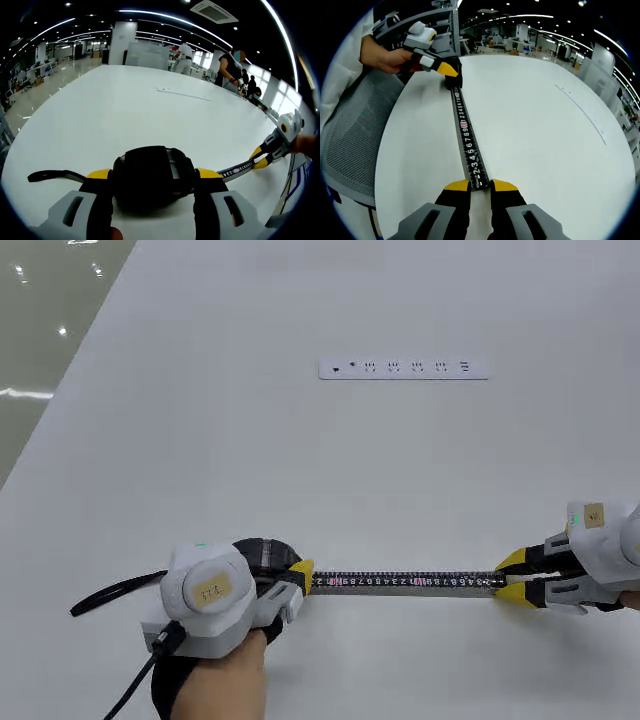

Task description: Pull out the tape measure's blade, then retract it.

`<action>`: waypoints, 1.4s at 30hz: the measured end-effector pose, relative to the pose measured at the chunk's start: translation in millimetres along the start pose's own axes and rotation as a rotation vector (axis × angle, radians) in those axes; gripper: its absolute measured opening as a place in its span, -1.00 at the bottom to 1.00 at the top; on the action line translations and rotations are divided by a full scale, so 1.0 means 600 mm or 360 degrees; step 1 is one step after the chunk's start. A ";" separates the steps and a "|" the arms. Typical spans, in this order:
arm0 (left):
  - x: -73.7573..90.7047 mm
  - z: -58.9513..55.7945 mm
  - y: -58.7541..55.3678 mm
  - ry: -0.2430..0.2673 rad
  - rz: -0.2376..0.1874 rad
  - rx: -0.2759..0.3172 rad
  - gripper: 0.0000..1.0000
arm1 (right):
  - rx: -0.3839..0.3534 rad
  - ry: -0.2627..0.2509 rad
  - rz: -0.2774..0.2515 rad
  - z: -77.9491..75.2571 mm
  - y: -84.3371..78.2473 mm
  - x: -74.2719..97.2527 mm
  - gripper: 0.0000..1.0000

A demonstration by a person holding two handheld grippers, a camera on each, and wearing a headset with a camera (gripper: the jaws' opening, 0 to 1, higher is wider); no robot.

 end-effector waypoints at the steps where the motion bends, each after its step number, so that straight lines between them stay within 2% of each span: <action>1: 0.000 0.000 0.000 0.0000 0.0004 0.0000 0.21 | 0.0002 -0.0002 0.0001 0.000 0.000 0.000 -0.75; 3: 0.000 0.000 0.000 0.0004 0.0011 -0.0002 0.20 | -0.0019 0.0030 -0.0014 0.004 0.002 -0.001 -0.75; 5: 0.000 0.000 0.000 0.0004 0.0018 -0.0004 0.20 | 0.0033 0.0026 0.0003 0.002 0.003 -0.001 -0.76; 13: 0.000 0.001 0.000 -0.0002 0.0028 0.0013 0.18 | 0.0038 0.0011 -0.0001 -0.001 0.003 -0.001 -0.76; 42: 0.001 0.006 0.001 -0.0043 0.0040 0.0080 0.17 | 0.0044 0.0046 -0.0072 -0.002 0.044 -0.034 -0.77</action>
Point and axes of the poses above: the centre of the closed fingertips' face, and the gripper's own axes: x roughly backward along the fingers, z roughly to its left, y roughly out of its top, the point moved 7 cm from there along x, roughly backward along the fingers, and after that the axes turned 6 degrees about x, right-handed, at the moved point
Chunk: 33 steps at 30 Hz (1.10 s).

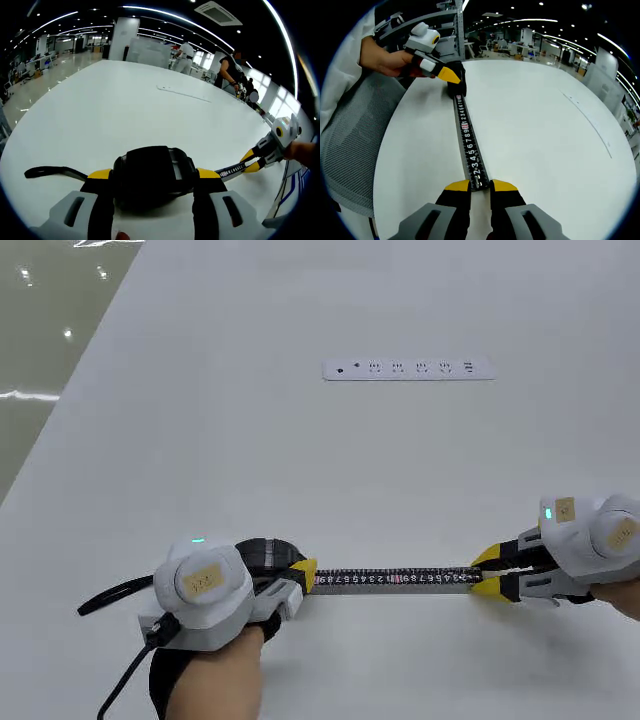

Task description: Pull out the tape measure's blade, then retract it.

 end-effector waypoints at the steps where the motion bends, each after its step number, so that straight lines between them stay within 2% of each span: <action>1: 0.000 0.000 0.000 0.0000 0.0001 -0.0003 0.17 | 0.0000 0.0002 -0.0002 0.000 0.000 -0.001 -0.77; 21: -0.001 0.001 0.001 -0.0011 0.0011 0.0014 0.17 | 0.0025 0.0059 -0.0093 -0.003 0.040 -0.045 -0.77; 33: 0.000 0.002 0.001 -0.0020 0.0007 0.0026 0.17 | 0.0033 0.0092 -0.0156 0.002 0.078 -0.077 -0.77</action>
Point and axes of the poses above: the centre of the closed fingertips' face, and the gripper's own axes: x roughly backward along the fingers, z roughly to its left, y roughly out of its top, the point moved 7 cm from there along x, roughly backward along the fingers, and after that the axes turned 6 degrees about x, right-handed, at the moved point
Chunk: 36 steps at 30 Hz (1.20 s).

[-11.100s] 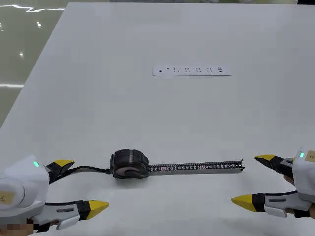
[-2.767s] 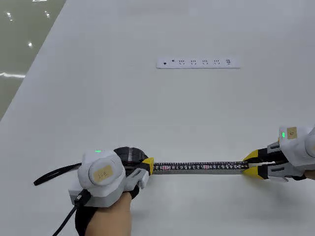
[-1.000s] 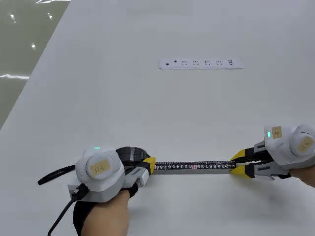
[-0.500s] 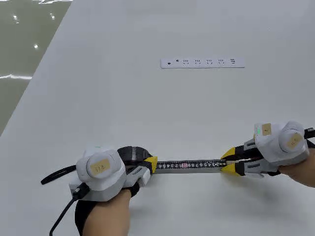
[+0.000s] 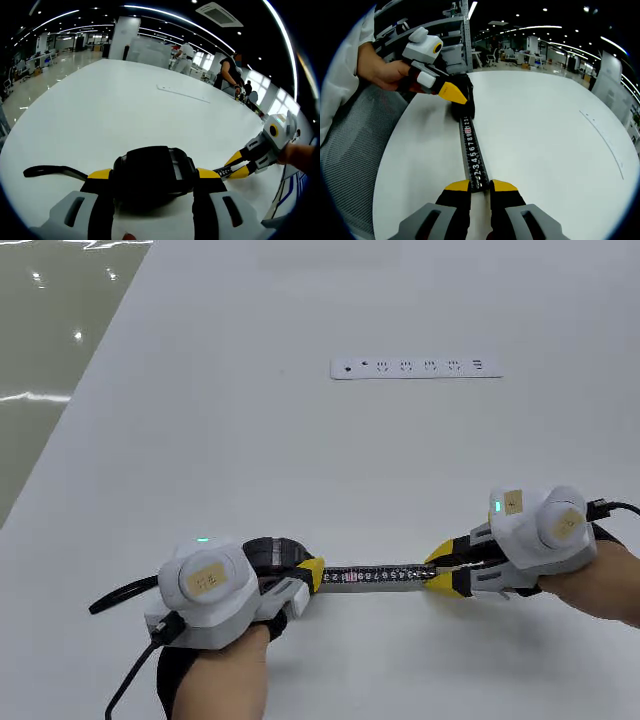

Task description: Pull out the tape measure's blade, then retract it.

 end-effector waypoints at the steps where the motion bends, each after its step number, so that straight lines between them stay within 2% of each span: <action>1: 0.000 0.001 0.000 0.0000 -0.0001 0.0008 0.17 | 0.0007 -0.0011 -0.0004 -0.001 0.002 -0.002 -0.77; 13: 0.000 0.001 0.001 -0.0003 0.0005 0.0005 0.17 | -0.0004 0.0026 -0.0064 0.003 0.032 -0.038 -0.77; 29: 0.001 0.002 0.001 -0.0012 0.0002 0.0020 0.18 | 0.0006 0.0071 -0.0145 0.010 0.089 -0.098 -0.77; 36: 0.001 0.002 0.002 -0.0014 0.0003 0.0018 0.18 | -0.0016 0.0083 -0.0180 0.012 0.103 -0.116 -0.77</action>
Point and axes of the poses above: the centre of the closed fingertips' face, and the gripper's own axes: x roughly backward along the fingers, z roughly to its left, y roughly out of its top, the point moved 7 cm from there along x, roughly backward along the fingers, and after that the axes turned 6 degrees about x, right-handed, at the moved point
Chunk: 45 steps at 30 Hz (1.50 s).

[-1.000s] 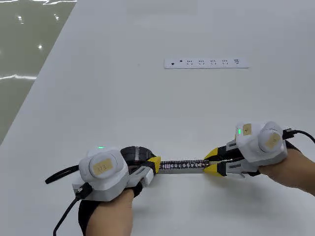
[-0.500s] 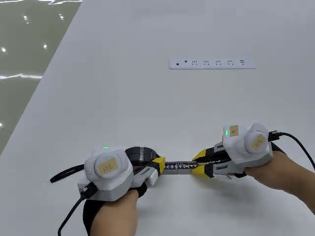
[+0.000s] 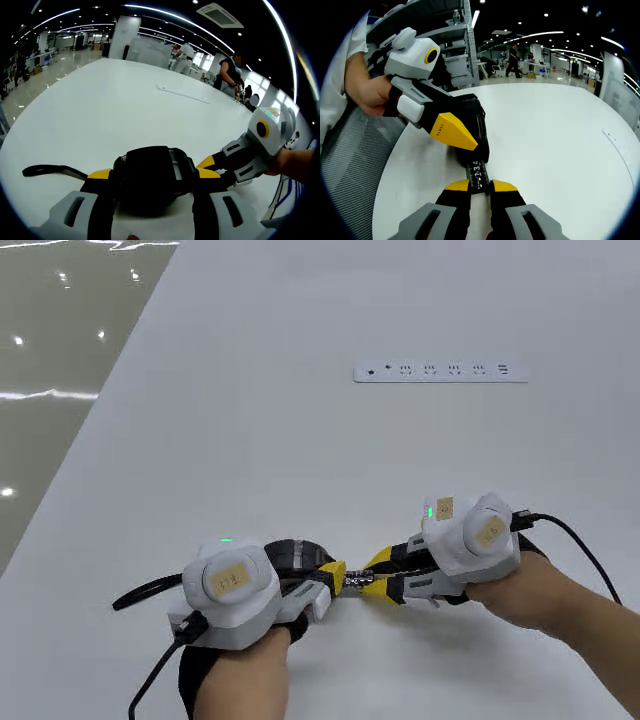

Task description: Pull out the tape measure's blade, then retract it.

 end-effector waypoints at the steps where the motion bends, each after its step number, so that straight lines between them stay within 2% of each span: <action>1: 0.000 0.000 0.000 0.0000 -0.0001 0.0000 0.18 | -0.0005 0.0001 -0.0004 0.001 0.003 -0.004 -0.77; 9: 0.000 0.000 0.000 0.0000 -0.0003 0.0003 0.18 | 0.0007 0.0007 -0.0020 0.003 0.015 -0.022 -0.76; 20: 0.000 0.000 0.000 0.0001 -0.0003 0.0008 0.20 | 0.0002 0.0005 -0.0031 0.003 0.017 -0.024 -0.75; 23: 0.000 0.000 0.000 0.0000 -0.0008 0.0002 0.21 | -0.0034 -0.0003 -0.0029 0.004 0.017 -0.024 -0.73; 29: 0.001 0.000 0.001 -0.0016 0.0000 -0.0007 0.22 | -0.0087 -0.0014 -0.0050 0.007 0.018 -0.019 -0.65; 31: 0.001 0.002 0.002 -0.0030 0.0009 0.0000 0.22 | -0.0106 -0.0028 -0.0020 0.007 0.016 -0.017 -0.56; 35: 0.006 0.001 0.004 -0.0054 0.0004 -0.0020 0.21 | -0.0117 -0.0042 -0.0025 0.006 0.020 -0.013 -0.48; 39: 0.008 0.000 0.007 -0.0069 -0.0006 -0.0022 0.21 | -0.0120 -0.0048 -0.0030 0.007 0.022 -0.008 -0.49; 42: 0.012 -0.001 0.008 -0.0077 -0.0002 -0.0042 0.20 | -0.0139 -0.0060 -0.0075 0.006 0.033 0.000 -0.48; 45: 0.017 -0.001 0.008 -0.0096 -0.0006 -0.0054 0.20 | -0.0145 -0.0080 -0.0065 0.005 0.033 0.004 -0.45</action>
Point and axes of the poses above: the centre of the closed fingertips' face, and the gripper's own axes: x roughly backward along the fingers, z roughly to its left, y roughly out of its top, the point moved 7 cm from there along x, roughly backward along the fingers, and after that the axes turned 6 degrees about x, right-handed, at the moved point
